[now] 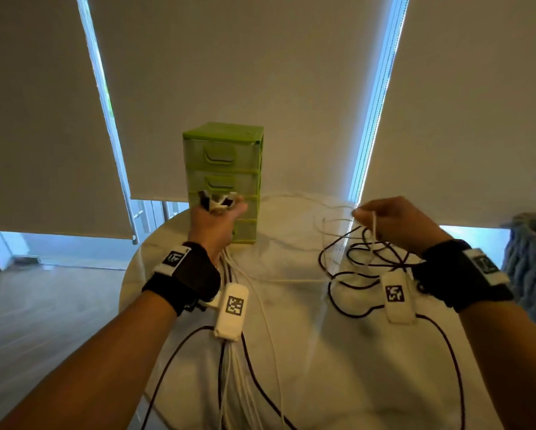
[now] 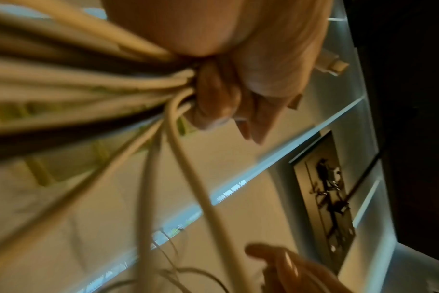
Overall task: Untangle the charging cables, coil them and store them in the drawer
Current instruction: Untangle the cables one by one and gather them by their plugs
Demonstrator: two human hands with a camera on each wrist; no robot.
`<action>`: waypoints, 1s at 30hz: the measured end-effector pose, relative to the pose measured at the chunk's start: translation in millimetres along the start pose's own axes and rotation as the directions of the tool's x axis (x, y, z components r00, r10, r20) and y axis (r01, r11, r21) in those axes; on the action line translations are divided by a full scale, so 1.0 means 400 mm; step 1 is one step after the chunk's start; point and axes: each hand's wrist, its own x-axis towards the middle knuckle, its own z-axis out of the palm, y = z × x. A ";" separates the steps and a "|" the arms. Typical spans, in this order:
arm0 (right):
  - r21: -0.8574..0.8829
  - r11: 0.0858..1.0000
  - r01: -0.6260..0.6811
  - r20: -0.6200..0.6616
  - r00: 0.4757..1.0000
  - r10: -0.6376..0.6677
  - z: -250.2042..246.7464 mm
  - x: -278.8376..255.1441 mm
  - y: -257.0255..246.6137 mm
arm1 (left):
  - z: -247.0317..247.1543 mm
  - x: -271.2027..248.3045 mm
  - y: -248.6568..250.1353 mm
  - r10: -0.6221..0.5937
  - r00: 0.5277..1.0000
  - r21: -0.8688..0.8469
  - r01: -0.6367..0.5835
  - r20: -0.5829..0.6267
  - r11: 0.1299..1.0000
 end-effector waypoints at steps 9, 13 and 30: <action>0.152 0.917 0.370 0.182 0.901 -0.394 0.038 -0.058 -0.197 | 0.140 -0.080 0.037 -0.064 0.824 0.128 -0.010 0.562 0.992; -0.012 0.985 0.170 0.188 0.968 -0.165 0.084 -0.062 -0.156 | 0.117 -0.070 0.033 -0.021 0.878 0.076 -0.017 0.479 0.997; -0.425 0.837 -0.345 -0.144 0.938 0.314 -0.058 0.099 0.146 | -0.077 0.067 0.081 -0.087 0.994 -0.462 0.047 -0.067 0.886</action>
